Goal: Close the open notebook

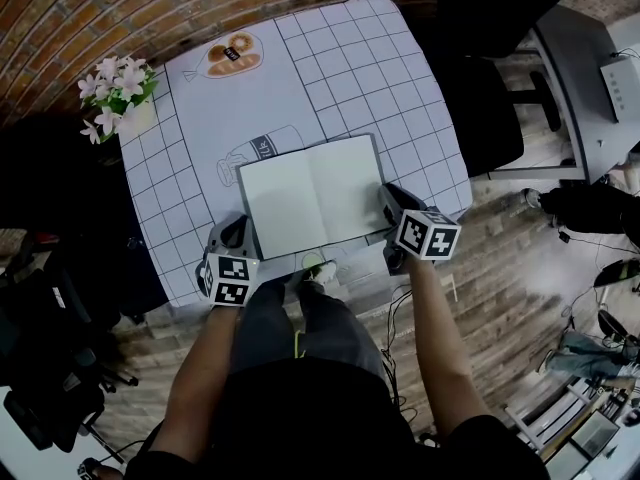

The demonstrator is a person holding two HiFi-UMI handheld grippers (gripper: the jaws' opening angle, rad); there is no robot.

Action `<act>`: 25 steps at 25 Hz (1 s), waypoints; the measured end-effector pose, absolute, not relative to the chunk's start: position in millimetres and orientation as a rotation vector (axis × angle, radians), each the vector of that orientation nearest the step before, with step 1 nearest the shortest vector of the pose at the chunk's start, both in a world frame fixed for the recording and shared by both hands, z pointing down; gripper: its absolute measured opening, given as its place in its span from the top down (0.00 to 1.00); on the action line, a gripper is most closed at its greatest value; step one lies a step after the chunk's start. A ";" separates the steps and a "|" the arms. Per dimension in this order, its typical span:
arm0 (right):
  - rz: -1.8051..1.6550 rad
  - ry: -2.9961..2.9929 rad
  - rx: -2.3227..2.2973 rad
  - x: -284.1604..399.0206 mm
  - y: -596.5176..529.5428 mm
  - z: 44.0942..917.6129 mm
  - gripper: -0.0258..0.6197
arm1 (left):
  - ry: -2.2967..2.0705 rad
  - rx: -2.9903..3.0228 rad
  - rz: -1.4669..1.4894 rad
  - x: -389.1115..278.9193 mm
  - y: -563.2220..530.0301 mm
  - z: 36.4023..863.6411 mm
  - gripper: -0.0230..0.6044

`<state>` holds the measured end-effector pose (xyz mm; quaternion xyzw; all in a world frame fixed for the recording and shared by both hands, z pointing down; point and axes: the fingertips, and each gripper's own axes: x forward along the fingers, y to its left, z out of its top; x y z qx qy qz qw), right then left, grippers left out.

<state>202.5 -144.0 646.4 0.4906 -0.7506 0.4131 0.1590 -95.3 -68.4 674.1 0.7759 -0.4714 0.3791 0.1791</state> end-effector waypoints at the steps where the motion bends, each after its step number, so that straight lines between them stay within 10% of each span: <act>1: 1.187 -2.147 1.406 203.0 -144.0 646.2 0.87 | -1.335 2.194 1.071 -95.1 -68.5 674.0 0.92; 25: 1.209 -2.330 1.345 186.2 -134.5 591.2 0.92 | -1.360 2.183 1.046 -95.7 -68.9 674.6 0.92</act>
